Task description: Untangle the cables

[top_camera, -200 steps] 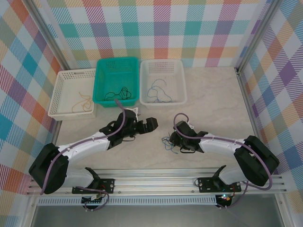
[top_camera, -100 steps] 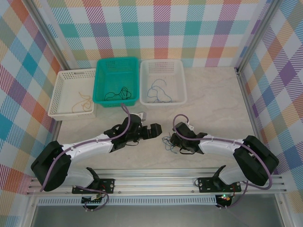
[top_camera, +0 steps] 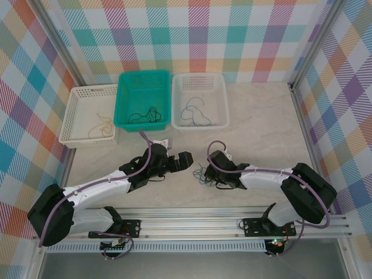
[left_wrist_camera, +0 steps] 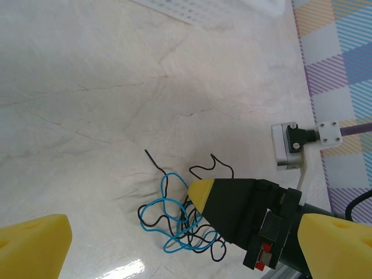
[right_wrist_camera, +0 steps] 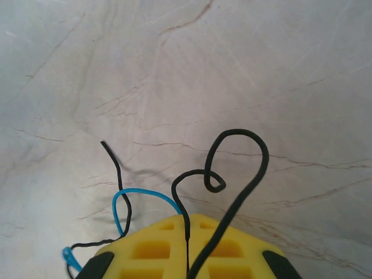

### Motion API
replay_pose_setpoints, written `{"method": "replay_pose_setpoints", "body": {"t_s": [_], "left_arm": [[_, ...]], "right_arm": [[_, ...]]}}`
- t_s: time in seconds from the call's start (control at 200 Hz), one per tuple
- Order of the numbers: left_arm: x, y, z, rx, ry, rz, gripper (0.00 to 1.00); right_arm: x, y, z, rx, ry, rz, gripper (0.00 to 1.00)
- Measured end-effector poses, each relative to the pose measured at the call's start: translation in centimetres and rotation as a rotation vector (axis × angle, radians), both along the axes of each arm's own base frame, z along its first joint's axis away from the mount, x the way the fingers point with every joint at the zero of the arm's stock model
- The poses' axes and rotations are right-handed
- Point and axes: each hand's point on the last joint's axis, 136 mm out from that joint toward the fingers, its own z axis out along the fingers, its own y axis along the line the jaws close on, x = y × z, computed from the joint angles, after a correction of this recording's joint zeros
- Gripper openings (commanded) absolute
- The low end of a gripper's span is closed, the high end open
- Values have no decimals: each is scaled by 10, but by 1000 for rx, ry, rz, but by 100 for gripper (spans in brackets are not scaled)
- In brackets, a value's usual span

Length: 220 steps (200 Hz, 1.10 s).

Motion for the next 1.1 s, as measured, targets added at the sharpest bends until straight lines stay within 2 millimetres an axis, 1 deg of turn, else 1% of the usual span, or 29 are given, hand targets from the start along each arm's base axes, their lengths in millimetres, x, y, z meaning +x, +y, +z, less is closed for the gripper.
{"method": "replay_pose_setpoints", "body": {"t_s": [0.125, 0.26, 0.36, 0.44, 0.565, 0.66, 0.71, 0.82, 0.92, 1.005, 1.1], "left_arm": [[-2, 8, -3, 15, -4, 21, 100], [-4, 8, -4, 14, 1, 15, 100], [-8, 3, 2, -17, 3, -19, 100], [-11, -2, 10, -51, -8, -47, 99], [-16, -9, 21, -83, -26, -97, 93], [-18, -20, 28, -111, -28, -150, 87], [-18, -26, 30, -127, -25, -169, 85], [-16, -36, 24, -136, -8, -195, 80], [-15, -41, 17, -124, 11, -213, 73], [-12, -46, 24, -101, -5, -234, 65], [-6, -49, 42, -68, -63, -264, 61]], "right_arm": [[2, 4, 11, 42, -18, -14, 0], [6, 7, 33, 121, -46, -50, 0], [7, 10, 52, 189, -64, -79, 0], [8, 9, 65, 233, -80, -107, 0], [10, 5, 83, 288, -105, -160, 0], [11, 2, 93, 318, -122, -188, 0], [11, 0, 99, 330, -133, -199, 0], [12, -4, 107, 343, -156, -212, 0], [12, -5, 113, 346, -172, -207, 0], [10, -7, 111, 321, -176, -190, 0], [7, -10, 106, 279, -171, -166, 0]]}}
